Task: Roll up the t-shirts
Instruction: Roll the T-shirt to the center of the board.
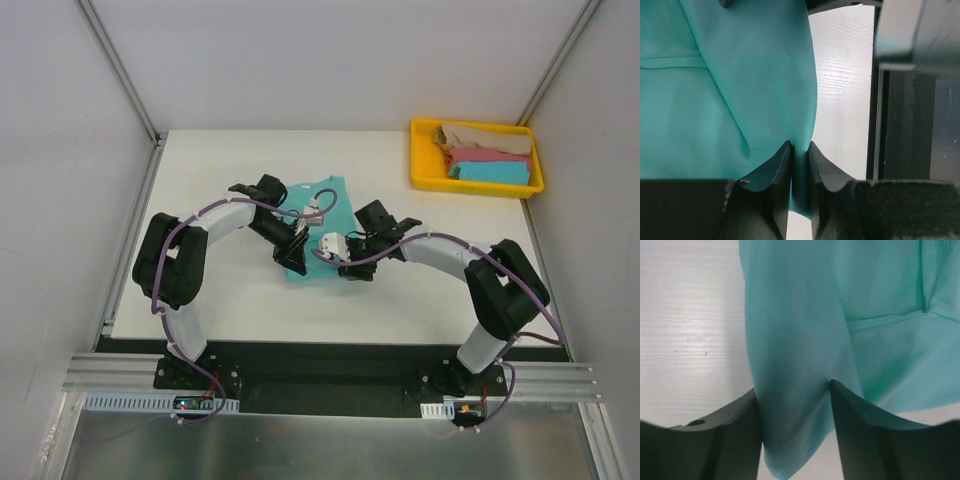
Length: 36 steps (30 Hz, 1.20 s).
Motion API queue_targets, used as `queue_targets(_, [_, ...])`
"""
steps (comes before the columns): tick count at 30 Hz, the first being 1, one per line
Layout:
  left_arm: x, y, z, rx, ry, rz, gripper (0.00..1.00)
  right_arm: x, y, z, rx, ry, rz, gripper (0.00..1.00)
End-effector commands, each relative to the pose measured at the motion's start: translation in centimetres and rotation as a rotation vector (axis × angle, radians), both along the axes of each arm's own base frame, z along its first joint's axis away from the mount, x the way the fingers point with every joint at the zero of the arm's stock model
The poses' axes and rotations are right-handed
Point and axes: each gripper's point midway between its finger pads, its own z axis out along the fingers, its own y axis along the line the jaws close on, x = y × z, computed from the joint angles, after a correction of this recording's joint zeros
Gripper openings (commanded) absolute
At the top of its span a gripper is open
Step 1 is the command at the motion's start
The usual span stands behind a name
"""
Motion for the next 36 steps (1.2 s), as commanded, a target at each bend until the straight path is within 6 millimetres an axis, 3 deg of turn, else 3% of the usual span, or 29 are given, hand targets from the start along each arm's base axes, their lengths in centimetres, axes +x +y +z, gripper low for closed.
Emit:
queue_targets(1, [-0.3,-0.1,1.9,-0.088,0.050,0.010,0.18,1.5,1.4,0.5,-0.020,-0.024,-0.006,0.49])
queue_targets(5, [-0.8,0.5,1.5,-0.072,0.096,0.025,0.18,1.6,1.7,0.9,-0.032,0.011,-0.003,0.25])
queue_targets(7, [-0.9,1.0,0.9,-0.032,0.105,0.036,0.17,0.0,0.8,1.1,-0.064,0.098,0.016,0.20])
queue_targets(8, [-1.0,1.2,0.6,-0.011,0.113,0.043,0.15,-0.3,1.3,2.2,-0.039,0.133,0.031,0.16])
queue_targets(9, [-1.1,1.5,0.2,0.010,0.128,0.056,0.14,-2.2,0.2,2.4,-0.078,0.227,0.034,0.15])
queue_targets(13, [-1.9,2.4,-0.4,0.039,0.259,0.099,0.09,-5.4,-1.4,4.3,-0.113,0.466,0.074,0.13])
queue_targets(14, [-1.7,2.2,0.2,0.020,0.292,0.103,0.06,-6.9,-2.2,4.2,-0.146,0.557,0.076,0.12])
queue_targets(20, [-1.0,2.0,-0.1,0.023,0.424,0.127,0.04,-8.7,-3.4,4.6,-0.205,0.788,0.083,0.10])
queue_targets(30, [1.1,1.9,-2.5,0.091,0.471,0.148,0.09,-7.1,-3.6,4.2,-0.226,1.100,0.008,0.10])
queue_targets(36, [2.5,1.9,-3.3,0.137,0.479,0.170,0.11,-6.0,-4.0,2.8,-0.246,1.132,-0.028,0.10])
